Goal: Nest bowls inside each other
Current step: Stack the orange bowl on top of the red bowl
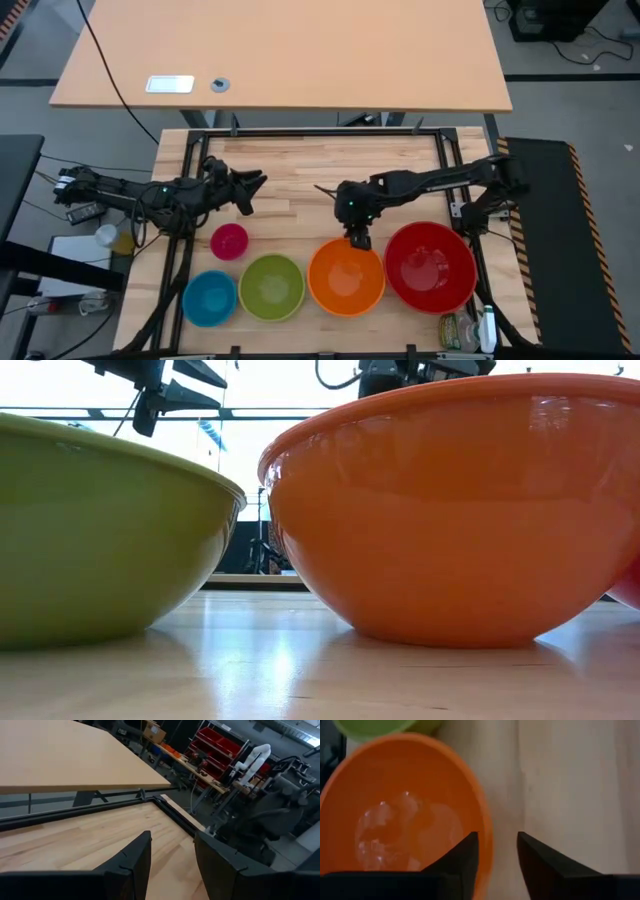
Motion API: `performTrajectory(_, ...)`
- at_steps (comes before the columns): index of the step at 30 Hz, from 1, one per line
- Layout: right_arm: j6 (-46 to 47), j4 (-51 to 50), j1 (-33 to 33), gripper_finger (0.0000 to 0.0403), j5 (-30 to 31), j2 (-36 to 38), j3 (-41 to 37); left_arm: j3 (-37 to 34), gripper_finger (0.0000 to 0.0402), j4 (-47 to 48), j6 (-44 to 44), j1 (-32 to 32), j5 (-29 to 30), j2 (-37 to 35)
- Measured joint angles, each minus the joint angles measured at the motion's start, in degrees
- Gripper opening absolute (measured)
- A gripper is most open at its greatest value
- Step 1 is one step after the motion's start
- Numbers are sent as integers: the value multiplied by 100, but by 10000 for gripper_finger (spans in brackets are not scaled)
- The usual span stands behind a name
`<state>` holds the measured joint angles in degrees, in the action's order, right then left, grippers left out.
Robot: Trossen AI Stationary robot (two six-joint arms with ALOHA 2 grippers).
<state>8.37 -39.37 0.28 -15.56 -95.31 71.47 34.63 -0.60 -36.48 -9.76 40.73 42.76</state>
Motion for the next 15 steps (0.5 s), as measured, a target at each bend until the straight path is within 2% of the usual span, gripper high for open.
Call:
performTrajectory(4, -72, -85, 69, 203, -111, -227, -1, 0, 153, 2, -14, 0, -4, 0)
performTrajectory(8, -64, -106, 148, 222, 94, -368, -1, 0, 153, 2, -16, 0, -4, 0)
performTrajectory(11, -13, -170, 227, 210, 477, -473, -6, 0, 153, 4, -17, 0, -4, 0)
performTrajectory(15, 253, -139, 237, 172, 555, -577, -6, 0, 153, -42, -65, -11, -11, 0)
